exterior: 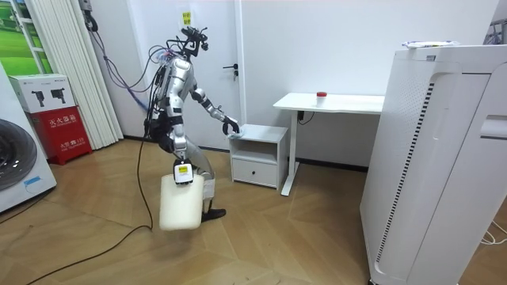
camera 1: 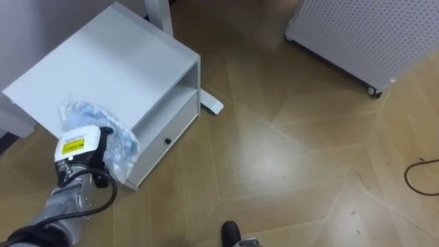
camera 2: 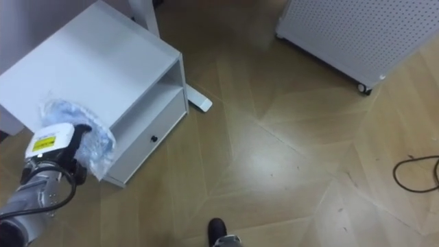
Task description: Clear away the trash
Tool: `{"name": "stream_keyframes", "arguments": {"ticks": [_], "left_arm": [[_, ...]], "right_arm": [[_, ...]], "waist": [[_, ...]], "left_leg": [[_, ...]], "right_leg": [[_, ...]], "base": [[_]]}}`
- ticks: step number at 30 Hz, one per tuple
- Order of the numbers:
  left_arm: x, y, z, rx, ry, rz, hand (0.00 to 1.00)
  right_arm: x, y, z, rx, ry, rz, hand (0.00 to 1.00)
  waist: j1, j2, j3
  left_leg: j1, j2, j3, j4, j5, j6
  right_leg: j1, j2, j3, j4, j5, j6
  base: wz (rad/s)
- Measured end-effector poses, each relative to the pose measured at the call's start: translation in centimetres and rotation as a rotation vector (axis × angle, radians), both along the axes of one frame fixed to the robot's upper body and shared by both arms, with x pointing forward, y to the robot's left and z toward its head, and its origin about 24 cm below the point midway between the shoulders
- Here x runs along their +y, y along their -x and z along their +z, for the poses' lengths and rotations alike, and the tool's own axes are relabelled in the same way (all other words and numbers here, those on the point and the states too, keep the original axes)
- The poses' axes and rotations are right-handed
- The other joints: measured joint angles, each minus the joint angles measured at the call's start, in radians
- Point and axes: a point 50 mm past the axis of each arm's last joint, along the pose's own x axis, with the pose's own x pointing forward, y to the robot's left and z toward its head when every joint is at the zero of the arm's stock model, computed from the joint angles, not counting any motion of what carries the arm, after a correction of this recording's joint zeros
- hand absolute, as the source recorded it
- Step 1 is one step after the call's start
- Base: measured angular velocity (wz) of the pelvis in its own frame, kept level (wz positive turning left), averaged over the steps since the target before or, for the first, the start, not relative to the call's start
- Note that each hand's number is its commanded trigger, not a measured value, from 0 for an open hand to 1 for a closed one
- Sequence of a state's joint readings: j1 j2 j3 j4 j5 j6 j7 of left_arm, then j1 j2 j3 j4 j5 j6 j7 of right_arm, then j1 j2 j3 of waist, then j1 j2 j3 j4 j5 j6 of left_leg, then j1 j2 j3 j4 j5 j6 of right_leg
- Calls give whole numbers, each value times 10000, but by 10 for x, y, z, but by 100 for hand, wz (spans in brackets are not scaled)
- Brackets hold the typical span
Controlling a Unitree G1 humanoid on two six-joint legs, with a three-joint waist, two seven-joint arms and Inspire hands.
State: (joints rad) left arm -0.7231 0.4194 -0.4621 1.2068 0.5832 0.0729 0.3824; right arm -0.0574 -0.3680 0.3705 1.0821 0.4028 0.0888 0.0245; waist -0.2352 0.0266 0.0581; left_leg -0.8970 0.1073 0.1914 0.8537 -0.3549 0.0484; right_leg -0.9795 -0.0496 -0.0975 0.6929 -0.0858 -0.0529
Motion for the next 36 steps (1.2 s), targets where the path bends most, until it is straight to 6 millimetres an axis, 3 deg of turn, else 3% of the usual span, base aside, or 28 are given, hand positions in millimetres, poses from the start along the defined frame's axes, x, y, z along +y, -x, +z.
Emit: {"name": "stream_keyframes", "arguments": {"ticks": [12,16,18,19,23,29,36], "left_arm": [[-6,1,-4,-141,474,51,100],[-10,0,-1,-1005,1221,17,100],[-14,1,-2,-1422,1756,-18,100],[-19,3,-4,-1685,2120,-82,100],[-31,9,-11,-2206,2987,-331,100],[-67,25,-30,-2605,5587,-705,100],[-110,58,-67,-1359,8096,-572,100]], "right_arm": [[2,-8,3,-377,423,-164,100],[3,-14,6,-781,678,-215,100],[5,-16,7,-982,774,-246,100],[5,-18,8,-1113,870,-280,100],[5,-30,13,-1612,1103,-567,100],[10,-58,25,-2594,1718,-517,100],[33,-103,46,-4501,1299,-958,100]], "waist": [[258,8,60],[292,-32,126],[431,-88,224],[470,-107,236],[678,-119,235],[1119,-164,217],[1688,-497,98]], "left_leg": [[21,-28,-71,-179,47,41],[60,-52,-51,-263,72,80],[268,-37,-22,-323,73,83],[389,-78,-15,-421,73,82],[663,-138,4,-690,110,73],[1068,-154,15,-980,131,54],[1465,-152,125,-1134,142,39]], "right_leg": [[45,-14,-97,-159,15,-4],[65,-39,-97,-184,0,15],[247,-14,-78,-184,-19,11],[338,-35,-79,-202,-55,31],[553,-53,-20,-378,-86,48],[932,-34,-21,-538,-138,79],[1262,-6,47,-626,-146,84]], "base": [[2],[0],[-3],[0],[1],[0],[-2]]}}
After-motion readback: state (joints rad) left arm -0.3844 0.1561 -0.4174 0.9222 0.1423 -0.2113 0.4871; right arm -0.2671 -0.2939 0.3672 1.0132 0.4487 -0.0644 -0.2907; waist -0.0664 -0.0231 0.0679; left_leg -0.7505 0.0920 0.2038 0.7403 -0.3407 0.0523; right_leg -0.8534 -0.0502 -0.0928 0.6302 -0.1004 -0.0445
